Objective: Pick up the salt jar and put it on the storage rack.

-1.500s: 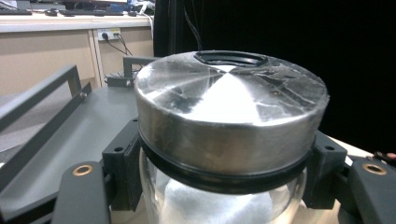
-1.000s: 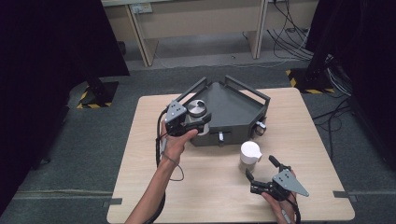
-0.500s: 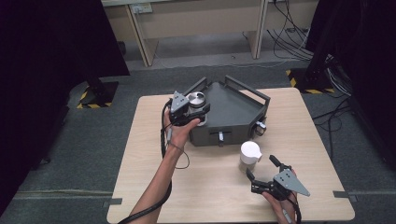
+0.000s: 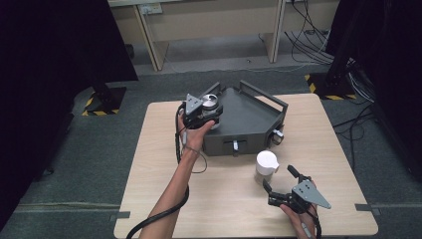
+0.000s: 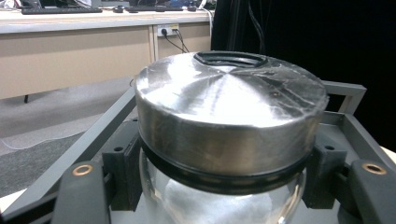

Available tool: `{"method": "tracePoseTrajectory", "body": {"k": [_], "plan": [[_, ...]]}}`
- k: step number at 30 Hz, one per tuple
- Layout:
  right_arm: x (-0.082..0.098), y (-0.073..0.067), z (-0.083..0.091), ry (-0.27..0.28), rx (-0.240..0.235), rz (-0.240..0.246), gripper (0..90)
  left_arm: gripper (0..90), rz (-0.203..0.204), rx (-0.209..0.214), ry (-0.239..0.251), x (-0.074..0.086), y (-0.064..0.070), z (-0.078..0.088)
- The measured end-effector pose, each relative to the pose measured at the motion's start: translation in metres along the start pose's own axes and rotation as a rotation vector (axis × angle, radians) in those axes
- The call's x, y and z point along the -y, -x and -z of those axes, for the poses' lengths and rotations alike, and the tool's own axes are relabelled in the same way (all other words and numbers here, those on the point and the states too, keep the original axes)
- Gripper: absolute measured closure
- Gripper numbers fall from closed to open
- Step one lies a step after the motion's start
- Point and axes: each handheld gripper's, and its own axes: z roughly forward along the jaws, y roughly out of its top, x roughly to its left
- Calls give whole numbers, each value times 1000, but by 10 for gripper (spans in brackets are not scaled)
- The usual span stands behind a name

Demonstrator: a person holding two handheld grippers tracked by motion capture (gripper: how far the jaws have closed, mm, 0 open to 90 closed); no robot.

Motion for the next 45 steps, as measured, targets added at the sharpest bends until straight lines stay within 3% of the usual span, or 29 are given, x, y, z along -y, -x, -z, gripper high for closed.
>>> {"method": "tracePoseTrajectory", "body": {"k": [18,45], "plan": [[0,1,0,0,-3,-4,4,304,20,-34,-20,8,2,-17],[1,0,0,-1,-9,-1,4,300,-9,-54,-18,14,6,-21]]}}
